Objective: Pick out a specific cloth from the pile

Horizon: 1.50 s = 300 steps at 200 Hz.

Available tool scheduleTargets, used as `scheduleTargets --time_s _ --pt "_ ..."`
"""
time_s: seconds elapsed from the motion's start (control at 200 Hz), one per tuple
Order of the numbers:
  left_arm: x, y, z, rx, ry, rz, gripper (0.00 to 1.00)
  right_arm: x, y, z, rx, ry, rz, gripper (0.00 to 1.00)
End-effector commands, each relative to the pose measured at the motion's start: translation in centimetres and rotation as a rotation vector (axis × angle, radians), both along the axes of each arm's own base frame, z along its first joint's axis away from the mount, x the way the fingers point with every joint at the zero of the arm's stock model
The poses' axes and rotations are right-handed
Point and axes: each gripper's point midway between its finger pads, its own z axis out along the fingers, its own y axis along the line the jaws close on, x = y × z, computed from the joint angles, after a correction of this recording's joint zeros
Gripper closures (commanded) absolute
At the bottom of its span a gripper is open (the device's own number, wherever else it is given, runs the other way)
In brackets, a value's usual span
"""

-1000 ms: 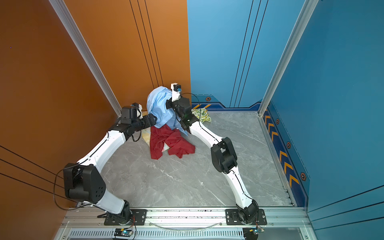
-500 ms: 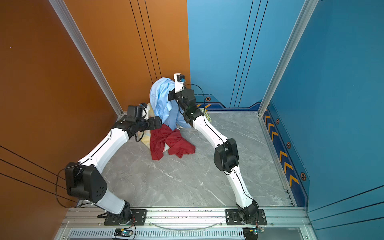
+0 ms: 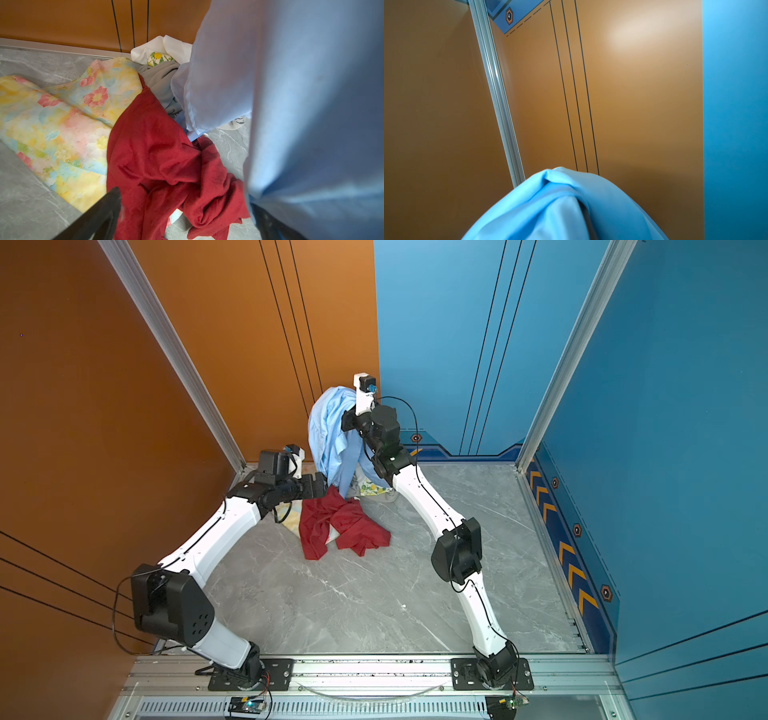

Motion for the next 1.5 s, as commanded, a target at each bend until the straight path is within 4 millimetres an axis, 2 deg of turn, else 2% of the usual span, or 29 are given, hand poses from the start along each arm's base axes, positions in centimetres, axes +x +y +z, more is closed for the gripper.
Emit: scheduleTargets --time_s 0.0,0.285,0.44,0.541,0.576,0.586,0.616,0.696,0.716,0.771,0.866,0.921,1.026,1.041,1.106,1.181,1.226,1.251,1.366,1.497 --pt "-1.2 -0.2 -3.4 0.076 0.084 -0.021 0.02 -4.9 -6.2 12.1 0.144 -0.214 -0.062 1.00" --pt "-1.8 -2.2 -4.2 0.088 0.088 -0.073 0.02 -5.6 -10.7 14.9 0.152 -0.247 -0.133 1.00" --pt "-1.4 -3.4 -4.9 0.088 0.086 -0.101 0.02 -6.6 -12.5 16.6 0.157 -0.269 -0.168 1.00" --pt "-0.7 -4.6 -5.2 0.104 0.049 -0.128 0.02 -6.6 -13.6 17.2 0.227 -0.254 -0.181 1.00" --pt "-0.2 -5.1 -5.4 0.106 0.028 -0.130 0.02 -6.7 -13.6 17.3 0.247 -0.253 -0.171 1.00" --pt "-0.1 -5.3 -5.6 0.106 0.026 -0.133 0.02 -7.8 -14.2 18.5 0.263 -0.273 -0.169 1.00" --pt "0.4 -6.0 -5.7 0.104 0.004 -0.143 0.02 -8.6 -14.3 19.2 0.283 -0.282 -0.163 1.00" --pt "1.7 -7.8 -6.9 0.109 -0.023 -0.182 0.02 -9.2 -14.4 19.8 0.306 -0.285 -0.161 1.00" --pt "2.5 -8.4 -6.7 0.100 -0.054 -0.191 0.02 -9.4 -14.5 20.0 0.313 -0.285 -0.164 1.00" --pt "3.8 -9.7 -7.9 0.110 -0.060 -0.217 0.02 -9.6 -14.8 20.3 0.326 -0.281 -0.167 1.00" --pt "6.4 -10.0 -10.1 0.169 -0.057 -0.197 0.02 -10.1 -15.4 20.8 0.344 -0.272 -0.166 1.00" --pt "8.1 -9.8 -10.8 0.189 -0.067 -0.166 0.01 -10.5 -15.4 21.0 0.344 -0.270 -0.154 1.00" --pt "10.6 -10.5 -11.5 0.201 -0.095 -0.165 0.12 -10.8 -15.3 20.8 0.335 -0.259 -0.145 1.00" --pt "10.8 -10.7 -11.5 0.199 -0.098 -0.172 0.18 -10.9 -15.3 20.9 0.334 -0.258 -0.144 1.00" --pt "11.4 -11.5 -11.7 0.175 -0.105 -0.200 0.30 -10.9 -15.4 20.6 0.321 -0.248 -0.143 1.00" --pt "11.7 -12.1 -11.7 0.145 -0.129 -0.223 0.64 -10.8 -15.5 20.0 0.305 -0.230 -0.145 1.00" --pt "11.6 -12.7 -11.6 0.112 -0.137 -0.248 0.90 -10.6 -15.5 19.5 0.297 -0.220 -0.148 1.00" --pt "11.5 -12.9 -11.4 0.092 -0.142 -0.258 0.99 -10.5 -15.6 19.2 0.293 -0.214 -0.152 1.00" --pt "11.2 -13.5 -9.4 0.001 -0.191 -0.270 1.00 -9.8 -15.8 17.7 0.274 -0.181 -0.162 1.00" --pt "11.3 -13.3 -5.6 -0.066 -0.236 -0.251 1.00 -8.8 -15.8 15.4 0.238 -0.132 -0.173 1.00"
